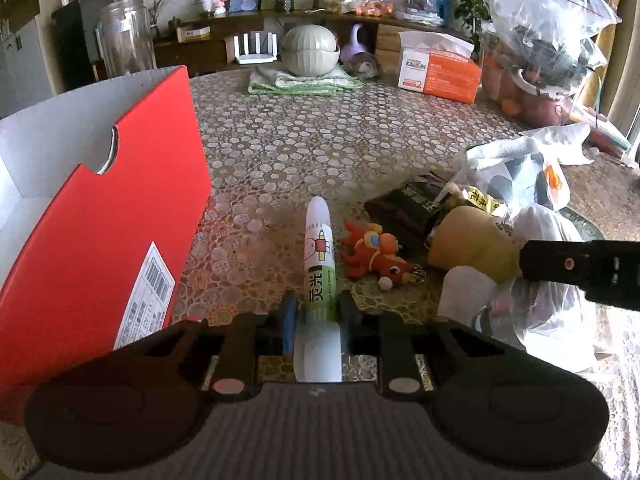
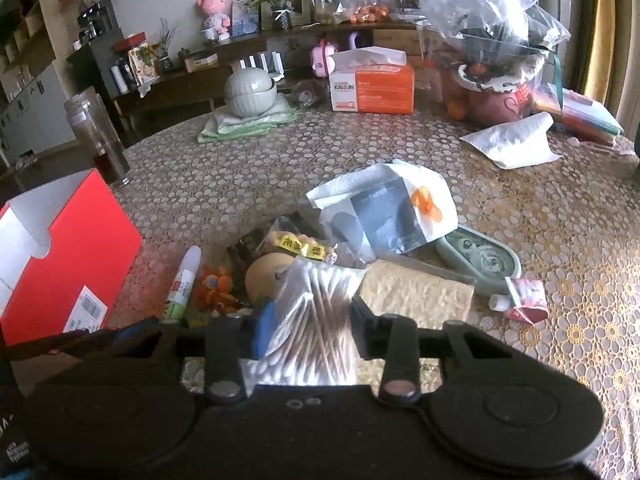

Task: Organize objects
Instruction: 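Reach the left gripper to the white-and-green tube while the right reaches the cotton swab bag, then close the left gripper on the tube while the right grips the cotton swab bag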

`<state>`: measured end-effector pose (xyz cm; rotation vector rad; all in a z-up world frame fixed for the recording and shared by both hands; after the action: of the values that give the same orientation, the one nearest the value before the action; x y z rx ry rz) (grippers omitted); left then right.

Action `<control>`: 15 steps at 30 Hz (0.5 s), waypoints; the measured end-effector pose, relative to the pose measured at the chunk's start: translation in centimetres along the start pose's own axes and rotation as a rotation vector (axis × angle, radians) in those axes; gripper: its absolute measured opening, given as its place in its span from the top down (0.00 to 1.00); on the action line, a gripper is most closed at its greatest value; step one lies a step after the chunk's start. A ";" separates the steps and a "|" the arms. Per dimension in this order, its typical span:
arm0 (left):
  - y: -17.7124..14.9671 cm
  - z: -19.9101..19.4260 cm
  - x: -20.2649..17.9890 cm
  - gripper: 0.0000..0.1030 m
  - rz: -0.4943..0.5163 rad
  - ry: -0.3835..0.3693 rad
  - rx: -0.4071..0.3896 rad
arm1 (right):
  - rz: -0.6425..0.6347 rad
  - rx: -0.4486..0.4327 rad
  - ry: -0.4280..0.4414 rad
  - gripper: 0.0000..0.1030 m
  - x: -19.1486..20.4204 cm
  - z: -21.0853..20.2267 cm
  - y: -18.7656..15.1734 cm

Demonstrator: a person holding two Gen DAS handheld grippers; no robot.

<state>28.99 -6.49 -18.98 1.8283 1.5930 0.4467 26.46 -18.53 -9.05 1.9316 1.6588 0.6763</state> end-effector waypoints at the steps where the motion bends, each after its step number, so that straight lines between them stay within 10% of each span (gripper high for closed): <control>1: 0.0 0.0 0.1 0.80 -0.007 -0.005 0.003 | -0.002 -0.001 0.000 0.65 -0.1 -0.1 0.0; 15: 0.4 -1.5 0.8 0.80 -0.111 -0.075 0.033 | -0.025 -0.007 0.001 0.66 -0.6 -2.7 -0.2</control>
<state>28.51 -5.32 -17.75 1.7492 1.6499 0.3003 24.41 -18.95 -7.19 1.9027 1.6755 0.6725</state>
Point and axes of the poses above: each gripper's, at about its wrist camera, not at the fingertips, and z roughly the way its jaws point, x to its left, y to its top, the point moved 7 cm from there along z, roughly the way its jaws point, and after that the axes turned 10 degrees about -y, right-handed, at the moved point
